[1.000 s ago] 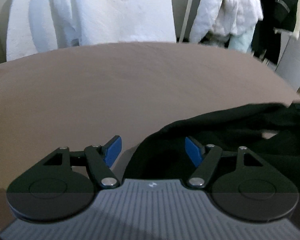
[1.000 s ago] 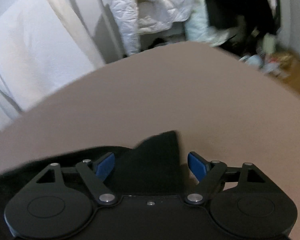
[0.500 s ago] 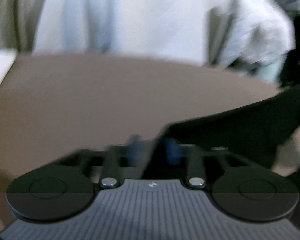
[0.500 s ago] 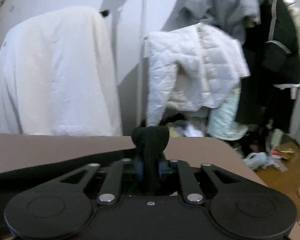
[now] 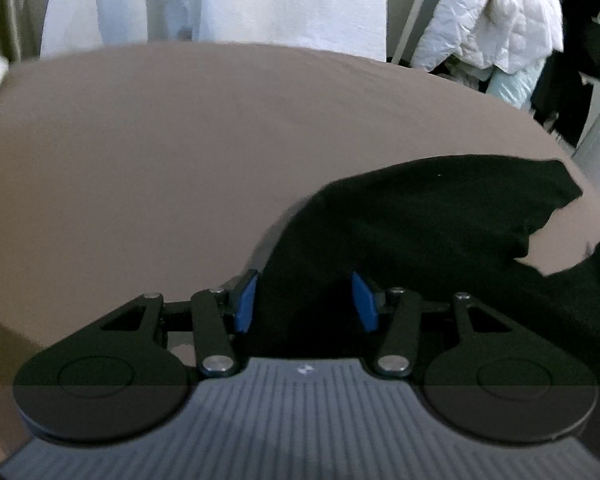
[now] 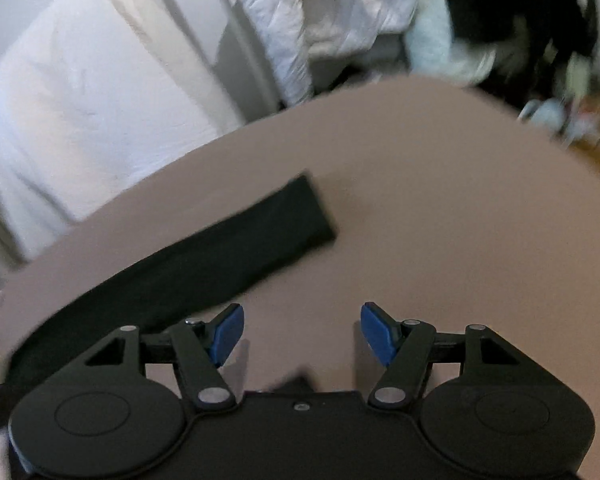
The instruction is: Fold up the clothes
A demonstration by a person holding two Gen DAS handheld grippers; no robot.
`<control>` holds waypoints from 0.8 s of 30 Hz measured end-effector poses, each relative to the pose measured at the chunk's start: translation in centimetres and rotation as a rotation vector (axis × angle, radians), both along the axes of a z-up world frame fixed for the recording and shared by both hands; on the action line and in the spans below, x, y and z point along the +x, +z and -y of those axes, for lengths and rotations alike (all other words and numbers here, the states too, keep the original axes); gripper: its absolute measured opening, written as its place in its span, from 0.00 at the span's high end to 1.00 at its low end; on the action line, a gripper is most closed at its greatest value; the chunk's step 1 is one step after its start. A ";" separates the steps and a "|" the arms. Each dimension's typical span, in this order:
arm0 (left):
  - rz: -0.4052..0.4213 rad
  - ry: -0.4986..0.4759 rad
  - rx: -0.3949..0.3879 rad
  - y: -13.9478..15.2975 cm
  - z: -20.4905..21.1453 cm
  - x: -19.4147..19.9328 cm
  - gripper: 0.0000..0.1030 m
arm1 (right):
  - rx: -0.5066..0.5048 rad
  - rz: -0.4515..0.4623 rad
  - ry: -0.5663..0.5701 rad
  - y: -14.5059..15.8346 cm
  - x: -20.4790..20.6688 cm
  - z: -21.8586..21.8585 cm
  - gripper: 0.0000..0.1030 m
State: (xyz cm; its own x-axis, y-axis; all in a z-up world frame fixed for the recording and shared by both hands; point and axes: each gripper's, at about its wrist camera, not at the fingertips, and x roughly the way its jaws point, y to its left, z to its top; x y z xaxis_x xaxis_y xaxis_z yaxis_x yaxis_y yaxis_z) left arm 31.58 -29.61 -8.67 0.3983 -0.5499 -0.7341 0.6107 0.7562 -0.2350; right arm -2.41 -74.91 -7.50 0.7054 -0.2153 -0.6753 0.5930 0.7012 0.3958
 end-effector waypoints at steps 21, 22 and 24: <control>0.093 -0.029 0.085 -0.2 -2.6 -6.0 0.51 | -0.484 -0.269 -0.193 -0.1 2.1 -4.6 0.87; 0.088 -0.026 0.073 0.0 -3.4 -6.7 0.51 | -0.459 -0.262 -0.206 -0.2 1.9 -4.6 0.83; 0.085 -0.020 0.041 0.8 -5.3 -8.5 0.47 | -0.401 -0.197 -0.219 0.3 0.6 -6.1 0.63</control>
State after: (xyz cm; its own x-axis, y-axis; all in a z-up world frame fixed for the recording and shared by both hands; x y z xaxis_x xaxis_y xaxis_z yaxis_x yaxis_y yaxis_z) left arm 23.13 -24.32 -7.92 0.4489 -0.5284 -0.7206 0.6423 0.7514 -0.1509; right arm -1.77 -68.84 -7.16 0.4820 -0.6141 -0.6249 0.7799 0.6258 -0.0135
